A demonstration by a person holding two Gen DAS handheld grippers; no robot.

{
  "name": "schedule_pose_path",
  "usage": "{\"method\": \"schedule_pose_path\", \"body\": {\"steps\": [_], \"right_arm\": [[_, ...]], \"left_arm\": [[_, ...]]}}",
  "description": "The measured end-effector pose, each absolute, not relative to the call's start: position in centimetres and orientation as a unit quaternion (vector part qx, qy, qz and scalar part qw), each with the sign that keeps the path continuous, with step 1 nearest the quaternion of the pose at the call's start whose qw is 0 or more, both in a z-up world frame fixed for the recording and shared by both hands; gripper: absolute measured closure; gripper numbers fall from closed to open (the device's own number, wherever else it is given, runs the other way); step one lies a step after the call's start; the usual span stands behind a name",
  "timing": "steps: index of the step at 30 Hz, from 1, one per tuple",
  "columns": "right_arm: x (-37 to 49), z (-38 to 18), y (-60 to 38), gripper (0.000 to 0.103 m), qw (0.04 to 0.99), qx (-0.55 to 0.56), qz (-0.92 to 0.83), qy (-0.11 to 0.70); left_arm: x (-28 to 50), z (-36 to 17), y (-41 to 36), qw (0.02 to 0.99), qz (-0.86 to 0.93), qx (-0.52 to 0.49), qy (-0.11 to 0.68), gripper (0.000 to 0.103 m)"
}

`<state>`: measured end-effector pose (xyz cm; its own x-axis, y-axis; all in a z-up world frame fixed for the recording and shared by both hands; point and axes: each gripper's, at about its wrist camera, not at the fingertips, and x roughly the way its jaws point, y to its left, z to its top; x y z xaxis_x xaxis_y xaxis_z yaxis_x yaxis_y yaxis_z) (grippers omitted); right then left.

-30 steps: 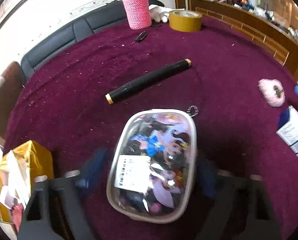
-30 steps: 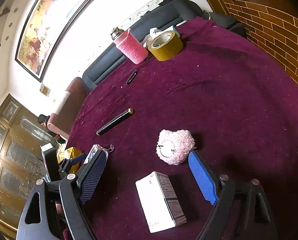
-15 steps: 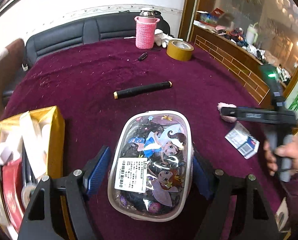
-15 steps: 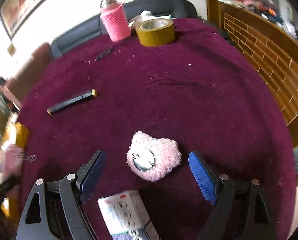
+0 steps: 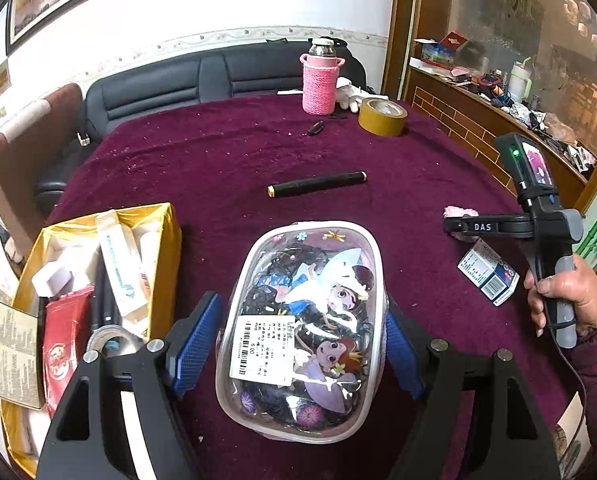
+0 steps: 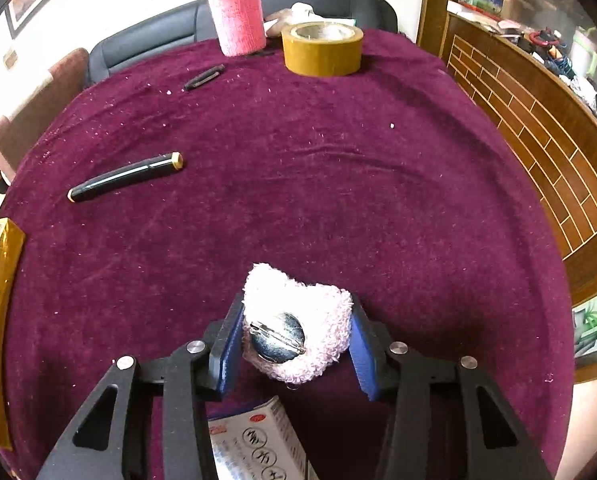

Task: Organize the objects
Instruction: 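Grasp the clear cartoon pouch with the left tool while the right grasps the pink fuzzy item, then carry the pouch with the left tool while the right carries the pink item toward the tray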

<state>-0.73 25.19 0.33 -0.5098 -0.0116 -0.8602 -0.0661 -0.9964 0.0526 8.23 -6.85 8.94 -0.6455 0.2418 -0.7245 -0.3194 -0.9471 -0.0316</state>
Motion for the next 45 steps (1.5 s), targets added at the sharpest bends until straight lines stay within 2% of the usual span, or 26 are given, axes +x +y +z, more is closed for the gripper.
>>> {"method": "schedule_pose_path", "body": {"steps": [13,45], "right_arm": [[2.2,4.6,23.8,0.052,-0.02,-0.45,0.89,0.067],[6.4,8.5,12.6,0.052,-0.111,-0.421,0.9,0.012]], "left_arm": [[10.7,10.2,-7.8,0.139,0.916,-0.37,0.063,0.027],[14.2,10.2,-14.1,0.115,0.925,-0.362,0.011,0.027]]}}
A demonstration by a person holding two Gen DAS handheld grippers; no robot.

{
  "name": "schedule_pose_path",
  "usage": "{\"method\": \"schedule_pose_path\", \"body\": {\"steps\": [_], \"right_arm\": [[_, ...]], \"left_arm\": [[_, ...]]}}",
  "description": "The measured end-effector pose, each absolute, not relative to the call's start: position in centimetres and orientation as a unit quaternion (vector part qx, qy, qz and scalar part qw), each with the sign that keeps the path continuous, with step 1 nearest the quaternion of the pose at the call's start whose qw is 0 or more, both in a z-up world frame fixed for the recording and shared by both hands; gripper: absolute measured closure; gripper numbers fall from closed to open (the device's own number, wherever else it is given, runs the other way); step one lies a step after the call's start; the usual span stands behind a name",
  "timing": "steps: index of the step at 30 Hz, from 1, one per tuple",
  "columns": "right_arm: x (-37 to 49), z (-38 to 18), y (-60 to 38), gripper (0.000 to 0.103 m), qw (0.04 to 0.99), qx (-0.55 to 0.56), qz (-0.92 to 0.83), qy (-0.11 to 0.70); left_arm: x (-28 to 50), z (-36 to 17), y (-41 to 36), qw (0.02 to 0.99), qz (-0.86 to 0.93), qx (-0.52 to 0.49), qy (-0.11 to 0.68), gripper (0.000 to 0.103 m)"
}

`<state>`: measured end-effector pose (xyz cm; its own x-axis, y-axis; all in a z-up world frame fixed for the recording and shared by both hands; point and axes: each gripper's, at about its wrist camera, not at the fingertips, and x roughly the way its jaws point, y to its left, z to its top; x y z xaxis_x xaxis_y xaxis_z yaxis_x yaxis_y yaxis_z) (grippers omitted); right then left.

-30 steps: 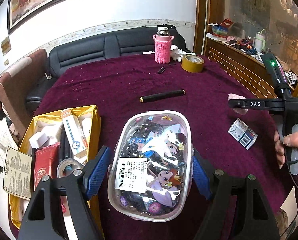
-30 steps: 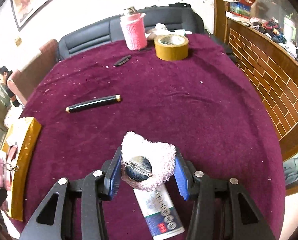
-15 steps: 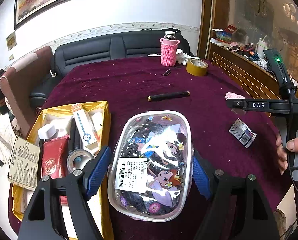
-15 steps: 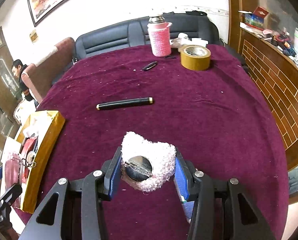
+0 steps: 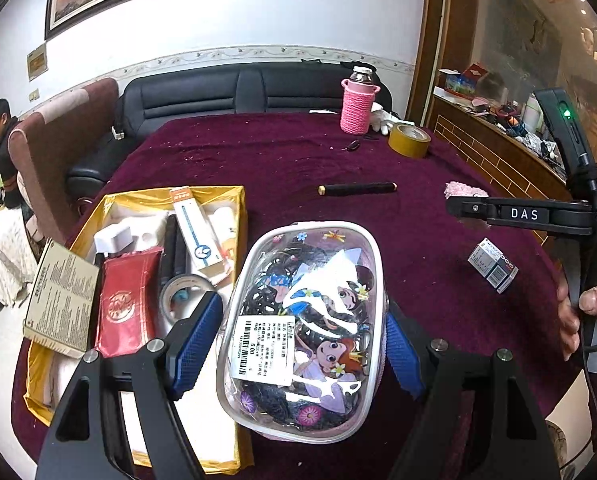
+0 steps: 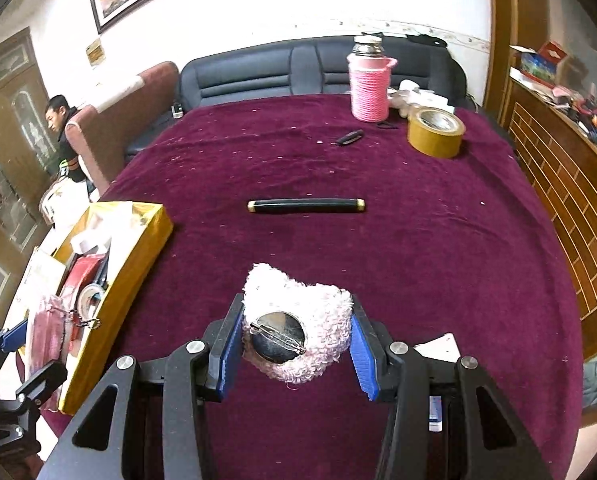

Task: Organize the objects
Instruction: 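Carry the pouch with the left tool while the right carries the pink item toward the tray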

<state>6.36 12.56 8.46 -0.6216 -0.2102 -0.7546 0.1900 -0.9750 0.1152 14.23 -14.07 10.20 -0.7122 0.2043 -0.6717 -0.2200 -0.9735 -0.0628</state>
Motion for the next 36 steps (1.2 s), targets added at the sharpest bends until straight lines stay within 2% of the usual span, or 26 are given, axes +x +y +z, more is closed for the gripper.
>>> {"method": "schedule_pose_path", "body": {"steps": [17,36], "right_arm": [[8.2,9.0,3.0,0.051,0.185,0.416,-0.89,0.034],[9.9,6.4,-8.1,0.05,0.267,0.439,-0.854,0.086]], "left_arm": [[15.8,9.0,-20.1,0.08,0.928,-0.363,-0.031,0.027],[16.7,6.8,-27.3,0.03,0.923,-0.375,-0.081,0.026]]}}
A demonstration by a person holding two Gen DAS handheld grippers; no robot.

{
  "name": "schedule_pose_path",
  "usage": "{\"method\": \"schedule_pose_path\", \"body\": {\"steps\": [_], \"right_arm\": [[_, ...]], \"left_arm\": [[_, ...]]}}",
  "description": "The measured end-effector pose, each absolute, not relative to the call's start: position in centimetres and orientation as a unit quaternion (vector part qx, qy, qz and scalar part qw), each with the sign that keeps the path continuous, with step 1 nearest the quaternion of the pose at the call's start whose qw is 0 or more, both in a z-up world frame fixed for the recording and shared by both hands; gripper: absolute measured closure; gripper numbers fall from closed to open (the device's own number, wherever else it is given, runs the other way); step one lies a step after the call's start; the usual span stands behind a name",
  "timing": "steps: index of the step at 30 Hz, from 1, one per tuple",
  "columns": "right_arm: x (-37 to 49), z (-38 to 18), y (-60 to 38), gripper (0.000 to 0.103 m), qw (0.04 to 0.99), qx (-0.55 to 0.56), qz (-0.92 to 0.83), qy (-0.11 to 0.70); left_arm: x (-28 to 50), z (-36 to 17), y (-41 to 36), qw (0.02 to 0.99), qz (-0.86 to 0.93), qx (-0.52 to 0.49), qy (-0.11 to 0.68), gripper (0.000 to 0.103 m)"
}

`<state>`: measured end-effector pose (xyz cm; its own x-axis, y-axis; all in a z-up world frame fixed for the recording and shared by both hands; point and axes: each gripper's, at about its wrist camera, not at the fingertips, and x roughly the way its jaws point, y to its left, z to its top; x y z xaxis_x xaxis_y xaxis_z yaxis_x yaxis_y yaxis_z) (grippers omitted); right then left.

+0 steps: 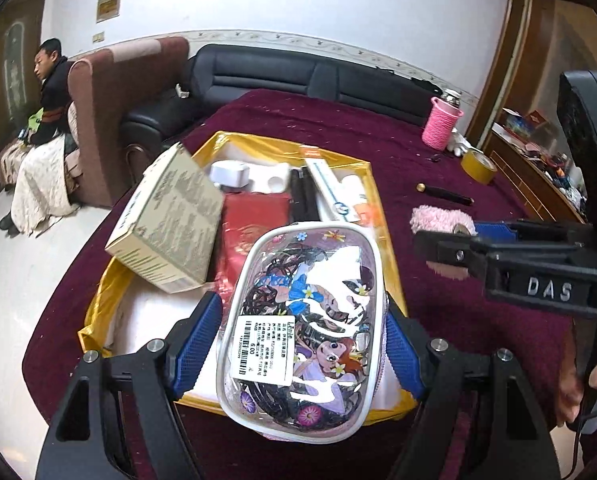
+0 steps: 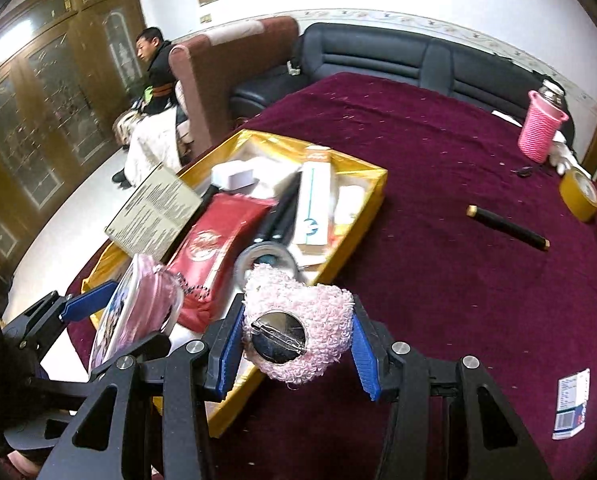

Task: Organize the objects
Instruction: 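Carry the pouch with the left tool while the right carries the pink item toward the tray, then lower the pouch into the tray with the left tool while the right lowers the pink item beside it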

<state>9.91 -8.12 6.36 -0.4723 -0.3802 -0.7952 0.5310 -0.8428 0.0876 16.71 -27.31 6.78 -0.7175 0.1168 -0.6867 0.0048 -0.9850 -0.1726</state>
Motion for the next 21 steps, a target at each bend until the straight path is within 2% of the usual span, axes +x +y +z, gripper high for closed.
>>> {"method": "schedule_pose_path", "body": {"steps": [21], "right_arm": [[10.6,2.6,-13.4,0.049,0.268,0.453,-0.835,0.161]], "left_arm": [[16.7,6.1,-30.5,-0.026,0.931,-0.357,-0.07,0.026]]}}
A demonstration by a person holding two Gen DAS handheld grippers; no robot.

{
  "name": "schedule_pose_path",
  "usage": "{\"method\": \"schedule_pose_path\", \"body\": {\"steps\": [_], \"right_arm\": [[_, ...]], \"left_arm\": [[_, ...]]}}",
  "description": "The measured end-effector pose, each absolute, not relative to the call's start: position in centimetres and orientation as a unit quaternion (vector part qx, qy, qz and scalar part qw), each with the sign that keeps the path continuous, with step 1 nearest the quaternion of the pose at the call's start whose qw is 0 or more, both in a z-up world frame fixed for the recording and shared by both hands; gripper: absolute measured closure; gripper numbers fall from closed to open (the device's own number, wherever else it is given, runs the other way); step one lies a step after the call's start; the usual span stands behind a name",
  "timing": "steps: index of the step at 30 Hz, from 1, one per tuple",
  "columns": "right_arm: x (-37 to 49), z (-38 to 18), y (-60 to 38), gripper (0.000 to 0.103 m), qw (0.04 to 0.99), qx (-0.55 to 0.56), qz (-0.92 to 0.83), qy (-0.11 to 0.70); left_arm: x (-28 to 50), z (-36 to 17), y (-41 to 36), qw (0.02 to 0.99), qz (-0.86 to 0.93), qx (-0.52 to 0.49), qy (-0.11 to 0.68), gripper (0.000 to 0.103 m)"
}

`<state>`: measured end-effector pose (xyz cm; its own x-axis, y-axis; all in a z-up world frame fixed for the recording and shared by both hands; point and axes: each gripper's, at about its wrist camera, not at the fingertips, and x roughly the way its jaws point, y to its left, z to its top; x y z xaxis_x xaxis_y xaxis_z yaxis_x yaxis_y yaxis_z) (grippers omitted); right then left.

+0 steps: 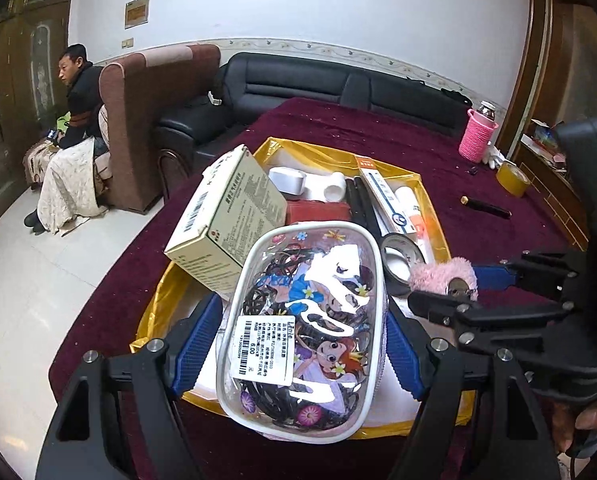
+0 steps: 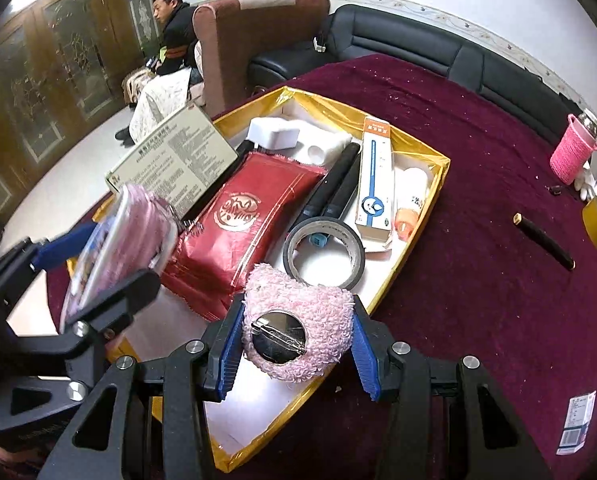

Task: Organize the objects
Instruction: 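Lower the pouch into the tray with the left tool while the right lowers the pink item beside it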

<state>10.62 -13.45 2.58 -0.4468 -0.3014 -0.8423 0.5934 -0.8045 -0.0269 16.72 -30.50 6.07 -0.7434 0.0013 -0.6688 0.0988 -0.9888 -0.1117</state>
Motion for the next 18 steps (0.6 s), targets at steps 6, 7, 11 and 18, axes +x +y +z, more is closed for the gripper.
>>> {"method": "schedule_pose_path", "body": {"steps": [6,7,11,18], "right_arm": [[10.4,1.6,-14.3,0.049,0.266,0.458,-0.83,0.174],[10.3,1.5,-14.4,0.049,0.266,0.458,-0.83,0.176],[10.6,1.0,-15.0,0.049,0.267,0.451,-0.829,0.197],[12.2,0.0,-16.5,0.049,0.275,0.419,-0.828,0.25]], "left_arm": [[16.7,5.9,-31.2,0.03,-0.932,0.355,0.073,0.026],[16.7,5.9,-31.3,0.031,-0.932,0.355,0.073,0.026],[16.6,5.5,-31.6,0.032,-0.93,0.358,0.078,0.026],[16.4,5.2,-31.7,0.033,-0.929,0.359,0.079,0.026]]}}
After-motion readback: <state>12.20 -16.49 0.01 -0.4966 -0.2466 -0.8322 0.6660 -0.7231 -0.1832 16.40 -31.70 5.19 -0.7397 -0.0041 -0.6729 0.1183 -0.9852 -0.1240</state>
